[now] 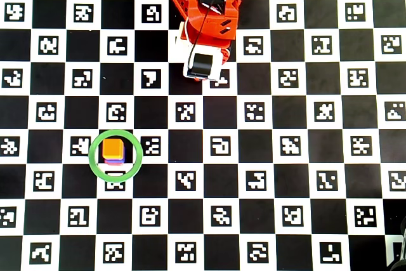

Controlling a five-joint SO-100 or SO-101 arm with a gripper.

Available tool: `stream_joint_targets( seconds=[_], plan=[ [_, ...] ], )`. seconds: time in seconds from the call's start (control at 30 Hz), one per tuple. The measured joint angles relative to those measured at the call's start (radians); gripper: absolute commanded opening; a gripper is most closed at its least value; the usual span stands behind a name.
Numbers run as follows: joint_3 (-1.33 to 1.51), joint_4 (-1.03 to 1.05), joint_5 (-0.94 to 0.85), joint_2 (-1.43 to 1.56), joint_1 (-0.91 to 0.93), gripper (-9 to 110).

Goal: Grab the red cube then put it in the green circle then put the blue cube on top and finally the orange cube on top

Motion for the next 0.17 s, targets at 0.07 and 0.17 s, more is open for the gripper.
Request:
stream_joint_targets(
  seconds=[0.07, 0.17],
  plan=[
    [0.000, 0.000, 0.000, 0.000, 0.000, -2],
    [0.000, 0.000, 0.000, 0.000, 0.000, -2]
  ],
)
